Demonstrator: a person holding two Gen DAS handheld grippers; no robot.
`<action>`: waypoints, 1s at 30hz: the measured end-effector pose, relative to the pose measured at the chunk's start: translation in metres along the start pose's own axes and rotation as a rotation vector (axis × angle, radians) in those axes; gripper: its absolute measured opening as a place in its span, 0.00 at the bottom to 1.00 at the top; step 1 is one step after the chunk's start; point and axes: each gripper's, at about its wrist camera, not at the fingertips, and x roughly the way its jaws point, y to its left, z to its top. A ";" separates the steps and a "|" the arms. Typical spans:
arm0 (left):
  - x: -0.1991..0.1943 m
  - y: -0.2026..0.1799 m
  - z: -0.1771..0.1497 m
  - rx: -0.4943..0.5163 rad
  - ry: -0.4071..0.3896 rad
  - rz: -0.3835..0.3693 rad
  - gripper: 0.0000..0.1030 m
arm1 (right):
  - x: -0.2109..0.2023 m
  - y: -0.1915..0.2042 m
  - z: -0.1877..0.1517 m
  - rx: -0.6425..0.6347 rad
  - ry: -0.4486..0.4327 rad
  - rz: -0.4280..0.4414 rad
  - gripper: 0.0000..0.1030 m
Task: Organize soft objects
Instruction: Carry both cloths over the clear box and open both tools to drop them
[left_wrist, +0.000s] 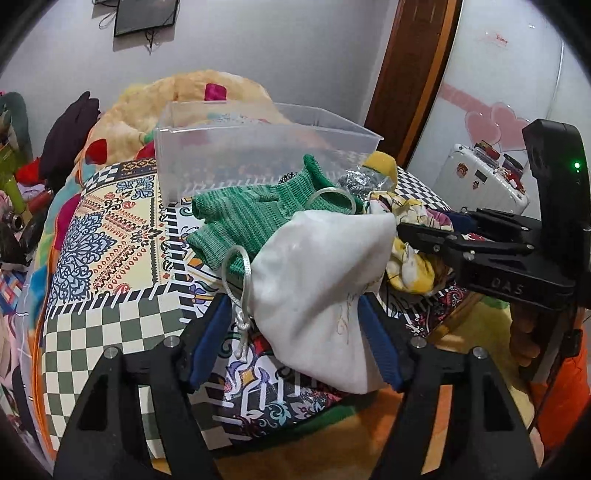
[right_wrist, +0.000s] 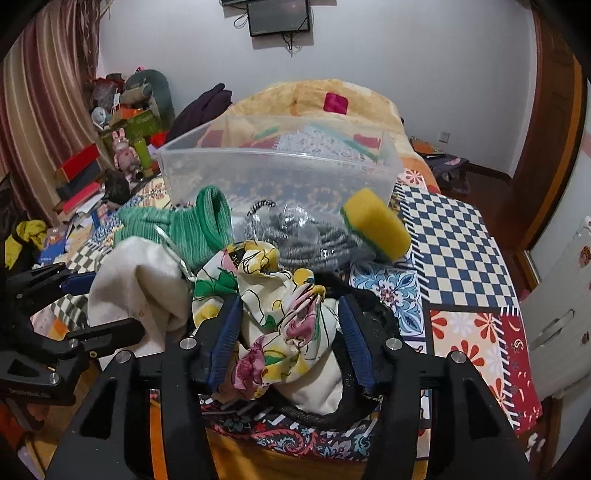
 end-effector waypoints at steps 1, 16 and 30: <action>-0.001 -0.001 -0.001 0.006 -0.005 -0.008 0.54 | -0.002 0.001 -0.001 -0.007 -0.006 -0.004 0.32; -0.044 -0.010 0.017 0.043 -0.146 -0.032 0.14 | -0.045 0.000 0.019 0.019 -0.185 -0.007 0.11; -0.059 0.022 0.094 0.029 -0.285 0.061 0.14 | -0.058 0.000 0.072 0.043 -0.335 -0.044 0.11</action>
